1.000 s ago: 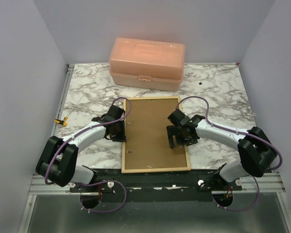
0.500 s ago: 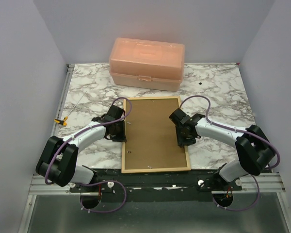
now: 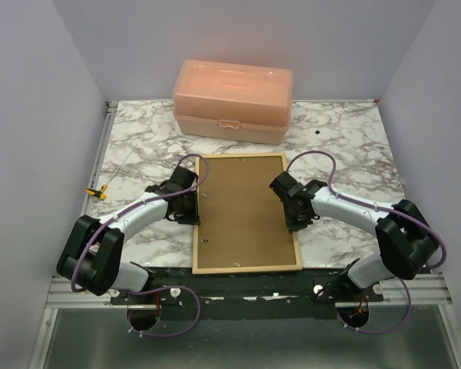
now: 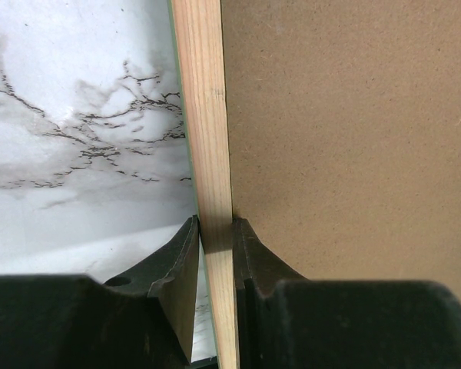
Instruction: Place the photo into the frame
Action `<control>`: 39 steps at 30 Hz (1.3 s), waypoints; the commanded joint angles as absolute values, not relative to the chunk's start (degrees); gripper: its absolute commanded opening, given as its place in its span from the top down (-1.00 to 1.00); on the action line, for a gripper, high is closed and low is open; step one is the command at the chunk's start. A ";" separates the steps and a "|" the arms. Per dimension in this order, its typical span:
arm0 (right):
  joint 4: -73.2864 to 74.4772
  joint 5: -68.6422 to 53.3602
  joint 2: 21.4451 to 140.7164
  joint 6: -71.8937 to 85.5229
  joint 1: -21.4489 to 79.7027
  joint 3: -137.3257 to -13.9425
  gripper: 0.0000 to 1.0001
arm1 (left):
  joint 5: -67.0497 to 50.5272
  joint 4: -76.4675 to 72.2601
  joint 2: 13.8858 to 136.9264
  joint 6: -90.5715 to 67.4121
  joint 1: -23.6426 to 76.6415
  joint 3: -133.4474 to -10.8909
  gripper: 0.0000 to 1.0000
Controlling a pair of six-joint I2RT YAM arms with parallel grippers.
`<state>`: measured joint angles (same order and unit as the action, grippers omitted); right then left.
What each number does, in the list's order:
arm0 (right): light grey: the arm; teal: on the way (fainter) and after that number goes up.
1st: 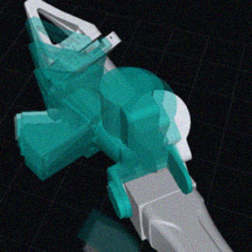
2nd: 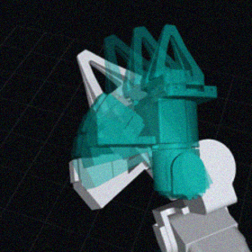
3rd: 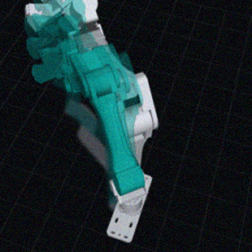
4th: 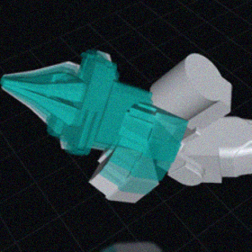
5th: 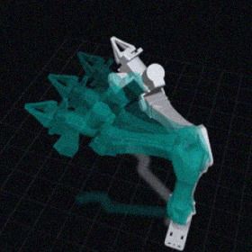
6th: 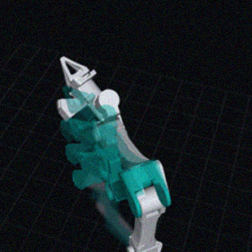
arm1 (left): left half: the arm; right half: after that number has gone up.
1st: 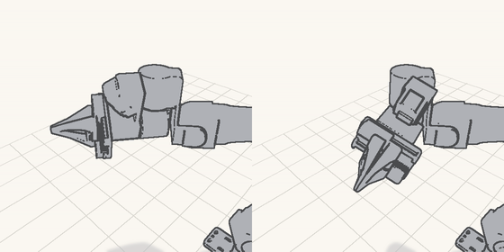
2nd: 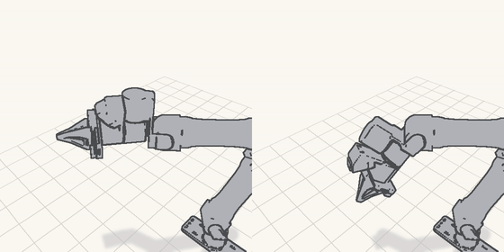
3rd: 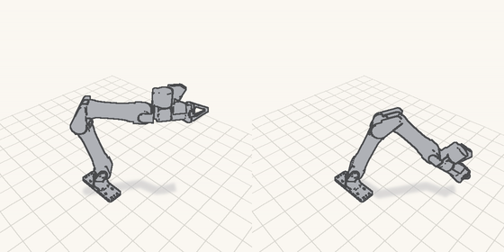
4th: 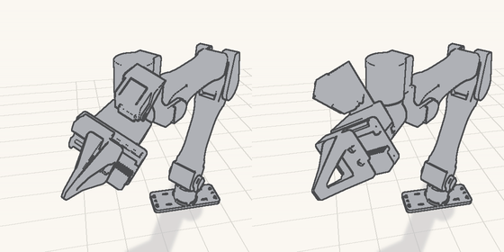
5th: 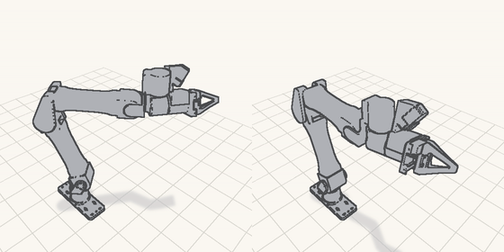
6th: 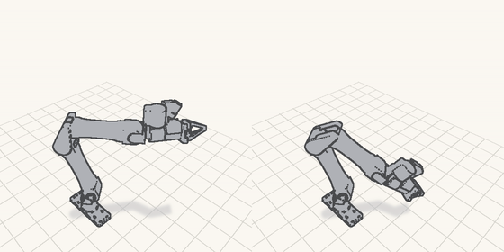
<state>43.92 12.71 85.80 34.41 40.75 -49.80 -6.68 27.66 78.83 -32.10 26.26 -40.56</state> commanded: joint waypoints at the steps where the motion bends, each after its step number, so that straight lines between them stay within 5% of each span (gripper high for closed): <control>1: 41.58 13.81 85.23 33.88 41.98 -49.09 0.99 | -9.32 26.56 79.63 -31.82 26.81 -41.00 0.68; 5: 41.52 12.50 83.85 33.47 42.00 -49.82 0.95 | -9.39 26.63 79.73 -31.82 26.81 -41.13 0.67; 8: 41.89 11.87 83.08 33.57 41.95 -50.56 0.58 | -9.32 26.63 79.80 -31.82 26.81 -40.96 0.68; 14: 43.04 11.45 82.05 33.97 42.00 -52.14 0.40 | -9.28 26.97 79.53 -31.82 26.81 -41.13 0.69; 24: 42.49 8.76 81.05 32.91 41.44 -56.44 -0.66 | -9.08 27.23 79.54 -31.65 26.75 -41.25 0.70; 39: 32.90 6.15 99.24 24.60 26.04 -68.31 -0.75 | -9.66 27.07 79.50 -31.46 26.80 -41.31 0.73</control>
